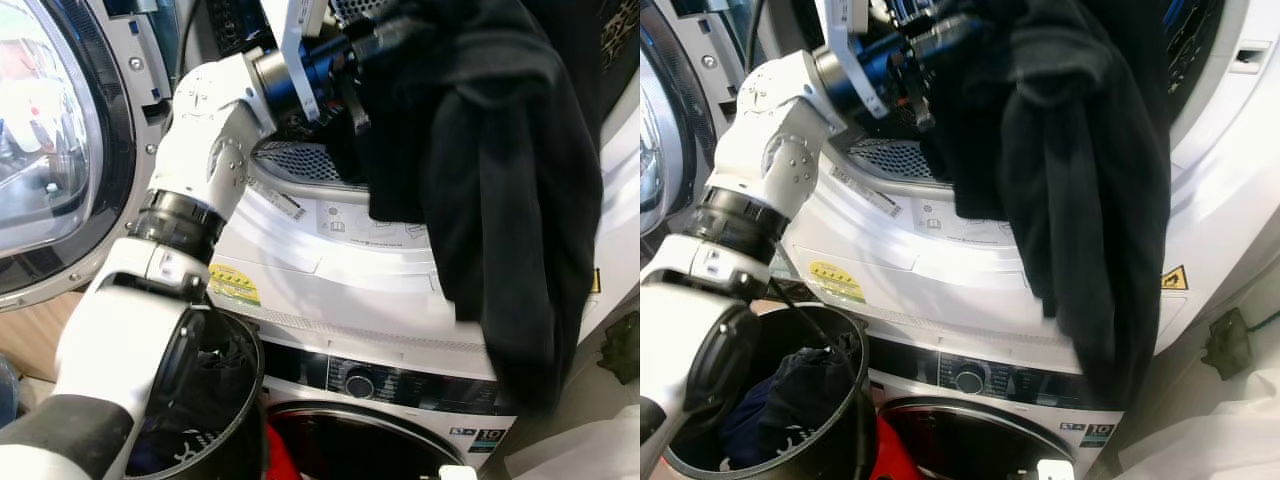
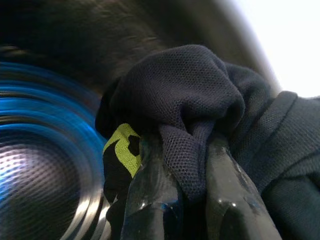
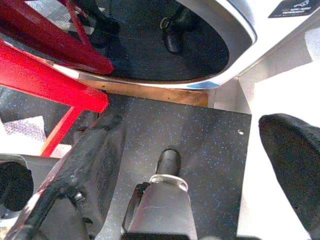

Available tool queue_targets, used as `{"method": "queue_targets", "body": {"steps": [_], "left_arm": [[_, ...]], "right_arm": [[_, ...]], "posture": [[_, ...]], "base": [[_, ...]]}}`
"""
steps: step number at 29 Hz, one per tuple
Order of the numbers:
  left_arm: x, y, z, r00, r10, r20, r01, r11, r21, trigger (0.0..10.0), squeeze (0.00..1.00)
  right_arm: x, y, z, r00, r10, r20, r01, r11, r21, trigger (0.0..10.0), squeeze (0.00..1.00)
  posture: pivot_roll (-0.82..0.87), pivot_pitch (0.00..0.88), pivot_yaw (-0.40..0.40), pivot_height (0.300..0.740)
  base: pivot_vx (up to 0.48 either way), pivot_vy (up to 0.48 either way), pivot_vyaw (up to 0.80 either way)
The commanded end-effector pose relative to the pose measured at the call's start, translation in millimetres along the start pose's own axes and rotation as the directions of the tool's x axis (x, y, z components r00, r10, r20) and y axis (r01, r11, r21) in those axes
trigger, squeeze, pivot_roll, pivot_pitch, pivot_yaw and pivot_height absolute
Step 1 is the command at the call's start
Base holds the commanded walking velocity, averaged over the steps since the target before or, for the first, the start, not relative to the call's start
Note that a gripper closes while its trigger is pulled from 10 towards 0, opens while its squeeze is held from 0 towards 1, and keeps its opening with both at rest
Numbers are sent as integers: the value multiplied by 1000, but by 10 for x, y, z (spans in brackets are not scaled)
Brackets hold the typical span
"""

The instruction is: Clothes washing

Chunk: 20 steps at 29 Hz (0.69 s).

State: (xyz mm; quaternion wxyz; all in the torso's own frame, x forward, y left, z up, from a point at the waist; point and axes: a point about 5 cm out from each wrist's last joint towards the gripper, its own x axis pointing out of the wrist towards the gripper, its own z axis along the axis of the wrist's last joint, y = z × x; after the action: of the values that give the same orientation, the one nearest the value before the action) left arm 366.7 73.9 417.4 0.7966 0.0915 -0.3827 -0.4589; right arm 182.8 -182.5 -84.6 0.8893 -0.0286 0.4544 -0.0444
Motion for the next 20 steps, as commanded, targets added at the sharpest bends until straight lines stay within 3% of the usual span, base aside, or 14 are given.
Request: {"method": "queue_targets", "body": {"steps": [1,3,5,7,8,12,20], "left_arm": [[31,178,207,990,131,48,-136,985,104,0,0],[-8,332,219,959,282,30,-284,950,133,0,0],[-27,350,73,947,313,-79,-300,943,144,0,0],[-60,194,-208,956,189,-223,-162,978,132,0,0],[-60,194,-208,956,189,-223,-162,978,132,0,0],[-117,-28,-519,935,72,-348,-23,990,142,0,0],[-106,-214,-674,926,-31,-375,67,994,82,0,0]], "right_arm": [[-3,0,-12,1000,-6,-1,6,1000,19,10000,0],[-8,-17,-37,1000,-9,-5,9,1000,19,10000,0],[-13,-25,-61,1000,-11,-11,11,1000,18,10000,0],[-16,-29,-77,1000,-14,-14,15,1000,21,10000,0],[-16,-29,-77,1000,-14,-14,15,1000,21,10000,0],[-21,-38,-94,1000,-23,-14,24,999,33,10000,0],[-27,-69,-106,999,-35,-6,35,998,48,10000,0]], "posture": [[13,0,74,740],[11,0,75,740],[2,0,80,740],[-9,0,84,740],[-9,0,84,740],[-23,0,88,740],[-53,0,97,740]], "base": [[0,0,0],[0,0,0],[0,0,0],[0,0,0],[0,0,0],[0,0,0],[0,0,0]]}}
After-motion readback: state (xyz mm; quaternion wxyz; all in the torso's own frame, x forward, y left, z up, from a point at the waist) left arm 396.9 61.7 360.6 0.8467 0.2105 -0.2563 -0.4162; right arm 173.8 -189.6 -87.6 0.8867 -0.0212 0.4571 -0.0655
